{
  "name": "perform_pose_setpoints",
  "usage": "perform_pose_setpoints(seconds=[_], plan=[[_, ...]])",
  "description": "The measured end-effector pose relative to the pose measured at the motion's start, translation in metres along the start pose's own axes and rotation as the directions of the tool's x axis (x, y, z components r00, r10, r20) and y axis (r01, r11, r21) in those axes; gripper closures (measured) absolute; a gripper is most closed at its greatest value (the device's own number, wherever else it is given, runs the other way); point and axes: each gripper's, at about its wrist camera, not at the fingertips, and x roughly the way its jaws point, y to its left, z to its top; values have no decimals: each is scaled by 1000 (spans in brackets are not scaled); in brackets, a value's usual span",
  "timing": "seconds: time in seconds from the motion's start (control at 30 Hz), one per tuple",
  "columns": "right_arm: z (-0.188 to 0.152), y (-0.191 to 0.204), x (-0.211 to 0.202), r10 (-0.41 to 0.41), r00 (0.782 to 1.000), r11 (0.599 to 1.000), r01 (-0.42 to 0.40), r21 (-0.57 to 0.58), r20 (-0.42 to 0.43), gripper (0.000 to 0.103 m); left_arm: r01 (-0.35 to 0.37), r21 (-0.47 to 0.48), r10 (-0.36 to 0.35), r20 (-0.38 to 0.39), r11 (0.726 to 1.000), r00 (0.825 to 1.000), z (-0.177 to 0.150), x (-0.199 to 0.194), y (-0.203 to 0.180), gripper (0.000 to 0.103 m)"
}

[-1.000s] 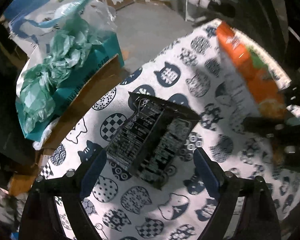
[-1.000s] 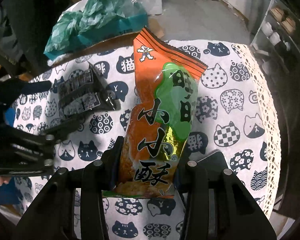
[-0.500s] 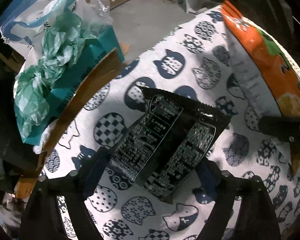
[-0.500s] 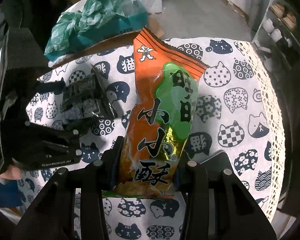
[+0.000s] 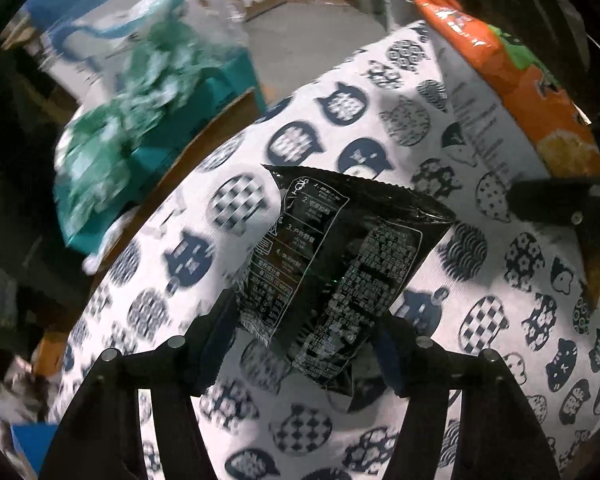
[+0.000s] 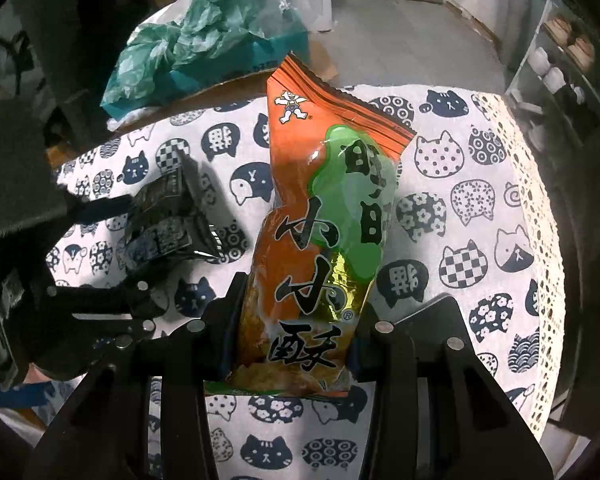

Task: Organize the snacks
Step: 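Carry both bags over the box and open both tools to drop them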

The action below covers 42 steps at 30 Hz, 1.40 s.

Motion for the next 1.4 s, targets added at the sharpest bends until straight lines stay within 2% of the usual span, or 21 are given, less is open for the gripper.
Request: perform_pose_setpoints(seconds=[0.13,0.5,0.77,1.1,1.3,1.4], plan=[[-5,10,-8,3,1000,1000,-3,-25,7,62,-29,-18,30,18,999,999,-18,-13,0,38],[-9,43,-33,18,999,995,-13,-98,47,62,6,-143,0,43,990,999,-55,-66,20,38],[-18,77,-52,34,997,984,-21,-176,72,62,-18,-228,30,49,973,998,-85,-104,47,38],[-26,128,-81,71,991,959,-37,-281,113,62,7,-373,34,103,928,994,-128,-164,84,38],[-34,157,-91,109,987,937,-62,-345,119,62,25,-482,35,114,876,993,-167,-185,106,38],[-37,173,-95,132,985,925,-82,-370,110,62,-9,-496,70,104,868,992,-179,-193,112,38]])
